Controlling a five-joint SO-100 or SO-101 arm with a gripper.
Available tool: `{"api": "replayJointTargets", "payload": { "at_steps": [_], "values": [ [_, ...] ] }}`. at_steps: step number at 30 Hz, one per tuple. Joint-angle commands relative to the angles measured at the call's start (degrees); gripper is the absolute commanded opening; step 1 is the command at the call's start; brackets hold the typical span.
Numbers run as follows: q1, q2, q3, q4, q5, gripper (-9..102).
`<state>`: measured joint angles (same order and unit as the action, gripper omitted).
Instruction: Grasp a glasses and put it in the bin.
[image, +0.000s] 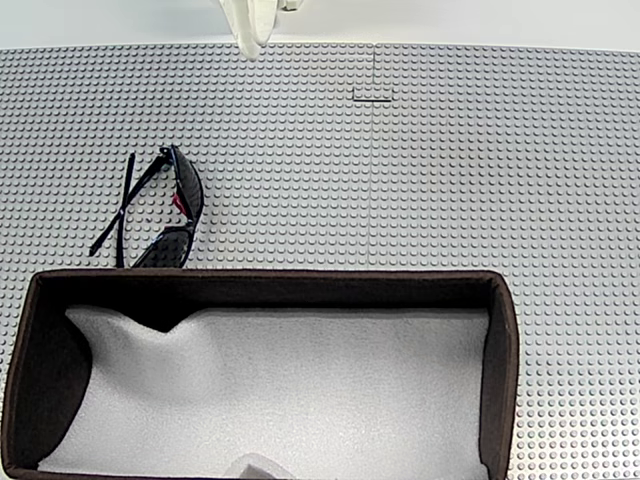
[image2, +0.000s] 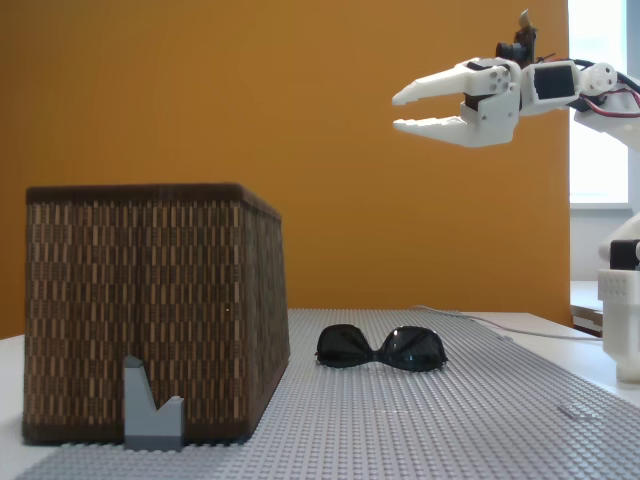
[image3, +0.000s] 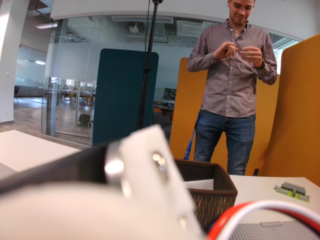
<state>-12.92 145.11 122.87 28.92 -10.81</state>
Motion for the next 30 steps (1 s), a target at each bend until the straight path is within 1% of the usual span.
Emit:
{"api": "replayJointTargets", "payload": {
  "at_steps": [1, 11, 18, 21, 24, 30],
  "values": [
    [13.5, -15.8, -24.3, 8.3, 18.5, 0],
    [13.6, -17.7, -24.3, 6.9, 19.1, 0],
    [13.5, -28.9, -22.7, 5.8, 21.3, 0],
    [14.8, -33.2, -20.5, 1.8, 27.2, 0],
    [17.5, -35.9, -20.2, 0.1, 33.7, 0],
    [24.3, -39.2, -20.9, 0.1, 47.5, 0]
  ]
}}
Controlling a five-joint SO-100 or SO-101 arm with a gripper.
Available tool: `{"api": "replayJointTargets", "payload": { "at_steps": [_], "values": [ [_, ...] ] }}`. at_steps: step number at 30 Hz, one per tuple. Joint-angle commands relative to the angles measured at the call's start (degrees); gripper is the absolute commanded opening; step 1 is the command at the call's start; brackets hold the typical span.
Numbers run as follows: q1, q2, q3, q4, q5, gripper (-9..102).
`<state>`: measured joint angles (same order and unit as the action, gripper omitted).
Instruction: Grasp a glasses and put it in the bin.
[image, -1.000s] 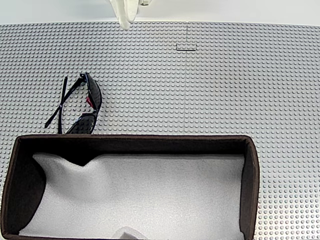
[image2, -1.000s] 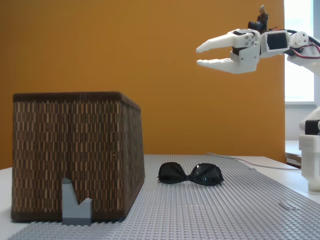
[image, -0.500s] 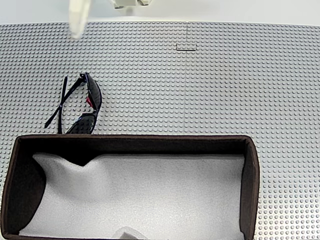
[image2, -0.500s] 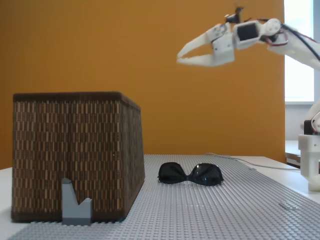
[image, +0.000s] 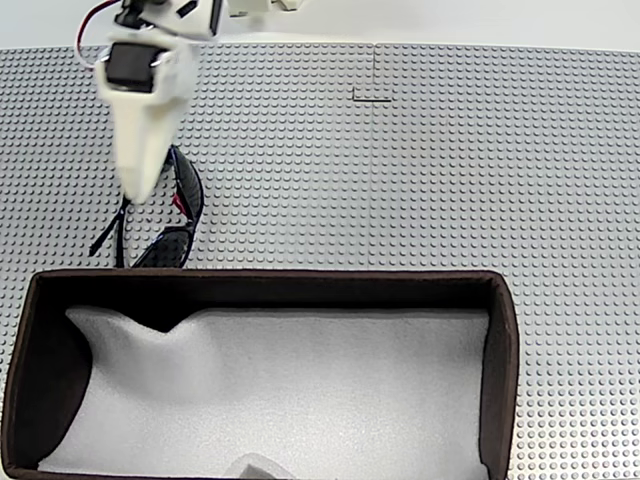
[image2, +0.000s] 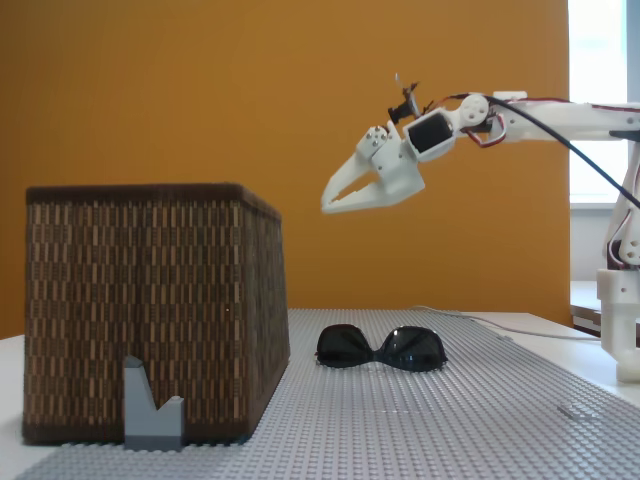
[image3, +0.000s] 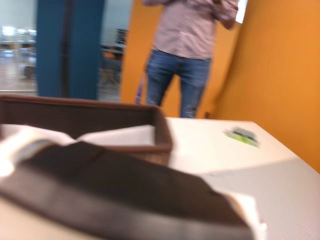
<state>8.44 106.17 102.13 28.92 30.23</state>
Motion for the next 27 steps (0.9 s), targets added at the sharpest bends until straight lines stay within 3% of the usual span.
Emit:
{"api": "replayJointTargets", "payload": {
  "at_steps": [1, 4, 10, 12, 14, 27],
  "values": [
    [3.6, -1.1, -0.4, 0.7, 9.1, 0],
    [6.3, -3.3, -1.0, 4.2, 19.0, 0],
    [5.6, -8.2, -3.3, 12.5, 27.6, 1],
    [4.6, -9.8, -2.5, 13.7, 27.5, 10],
    [4.1, -10.7, 0.7, 11.6, 27.8, 17],
    [3.0, -14.5, 10.5, 4.9, 31.6, 23]
  ]
}}
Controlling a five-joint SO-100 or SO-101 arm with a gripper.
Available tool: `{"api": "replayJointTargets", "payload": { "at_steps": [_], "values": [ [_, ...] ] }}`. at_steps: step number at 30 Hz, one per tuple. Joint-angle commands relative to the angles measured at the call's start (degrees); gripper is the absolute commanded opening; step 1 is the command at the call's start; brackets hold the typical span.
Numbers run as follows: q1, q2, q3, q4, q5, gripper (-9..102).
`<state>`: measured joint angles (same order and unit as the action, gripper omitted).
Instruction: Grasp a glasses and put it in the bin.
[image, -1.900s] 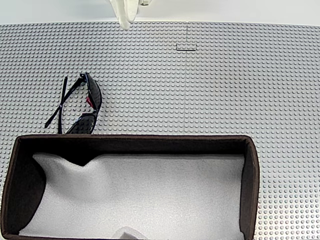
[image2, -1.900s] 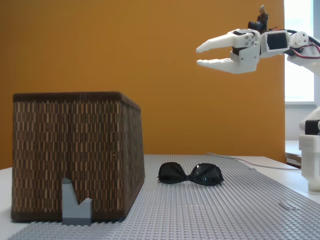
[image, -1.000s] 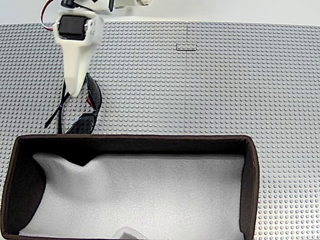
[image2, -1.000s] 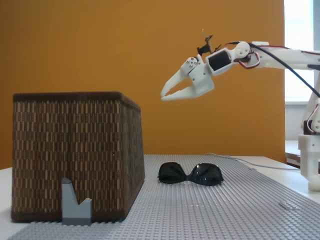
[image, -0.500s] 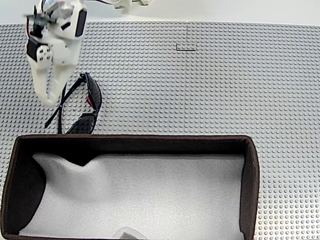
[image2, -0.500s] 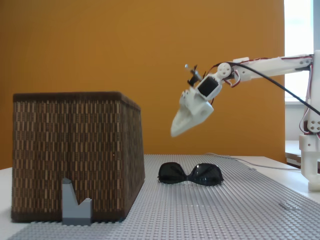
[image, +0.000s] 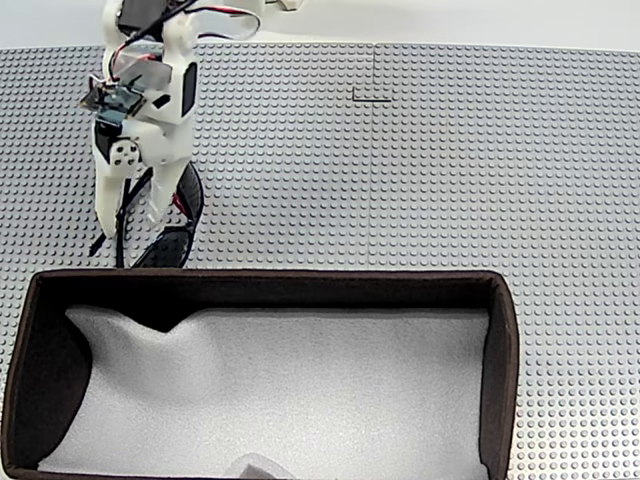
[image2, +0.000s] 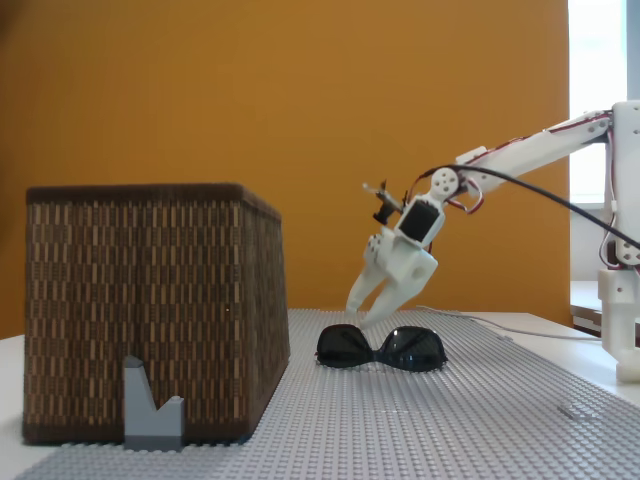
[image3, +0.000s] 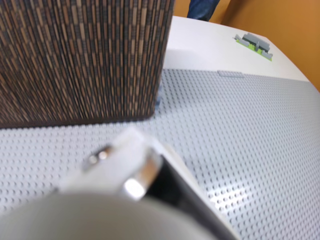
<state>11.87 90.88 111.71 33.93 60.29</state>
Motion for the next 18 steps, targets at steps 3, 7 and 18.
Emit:
{"api": "replayJointTargets", "payload": {
  "at_steps": [3, 7, 18],
  "values": [
    [-1.1, 1.2, 1.8, 0.2, 3.8, 23],
    [-1.5, 1.8, 1.8, 0.8, 6.1, 23],
    [-4.3, 6.9, 1.5, 8.1, 6.2, 25]
  ]
}}
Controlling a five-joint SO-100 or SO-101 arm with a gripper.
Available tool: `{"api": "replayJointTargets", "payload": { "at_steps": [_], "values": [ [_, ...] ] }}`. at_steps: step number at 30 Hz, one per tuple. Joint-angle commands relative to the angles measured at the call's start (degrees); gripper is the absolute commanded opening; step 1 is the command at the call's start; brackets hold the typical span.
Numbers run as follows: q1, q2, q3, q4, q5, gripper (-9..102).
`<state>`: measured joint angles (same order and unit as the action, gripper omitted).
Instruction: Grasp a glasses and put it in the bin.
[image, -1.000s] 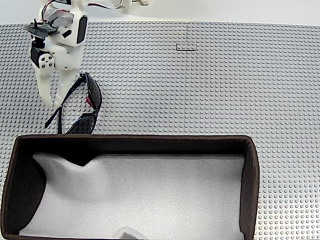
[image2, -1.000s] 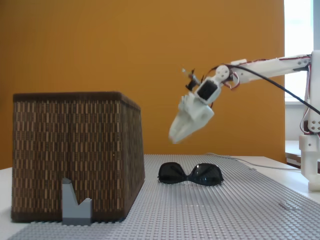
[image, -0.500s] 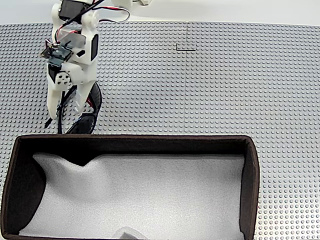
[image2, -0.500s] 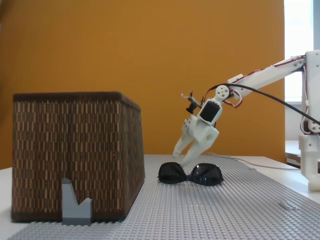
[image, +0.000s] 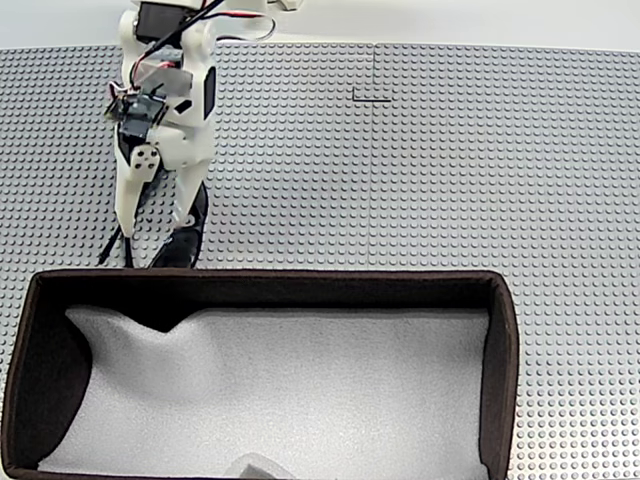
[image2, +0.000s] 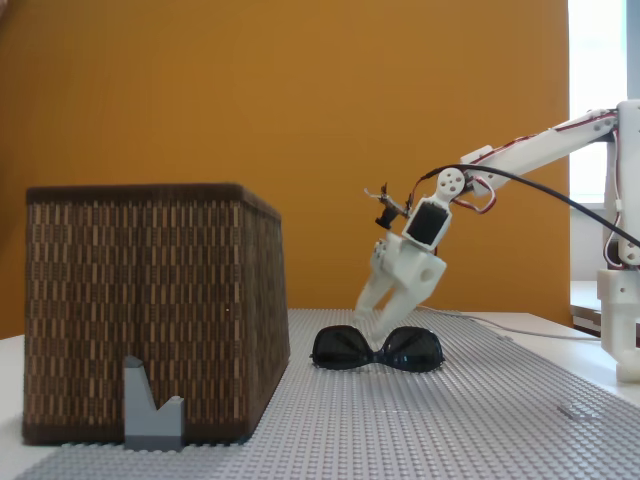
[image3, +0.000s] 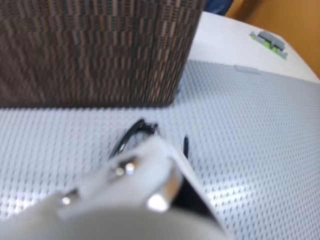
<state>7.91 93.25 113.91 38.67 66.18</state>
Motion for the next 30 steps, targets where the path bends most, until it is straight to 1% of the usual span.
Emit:
{"api": "replayJointTargets", "payload": {
  "at_steps": [1, 6, 11, 17, 19, 21, 23, 30],
  "values": [
    [-1.0, 5.1, -0.3, 3.4, -0.1, 25],
    [-4.3, 5.6, 4.0, -1.2, 0.6, 24],
    [-4.3, 4.7, 10.7, -12.3, 2.5, 23],
    [-3.4, 4.0, 12.7, -17.4, 1.4, 23],
    [-3.4, 4.0, 13.1, -18.9, 1.1, 18],
    [-2.8, 4.0, 13.2, -20.5, 0.4, 8],
    [-2.5, 3.5, 13.1, -22.4, -2.5, 0],
    [-1.1, 1.7, 12.5, -24.1, -3.7, 0]
  ]
}}
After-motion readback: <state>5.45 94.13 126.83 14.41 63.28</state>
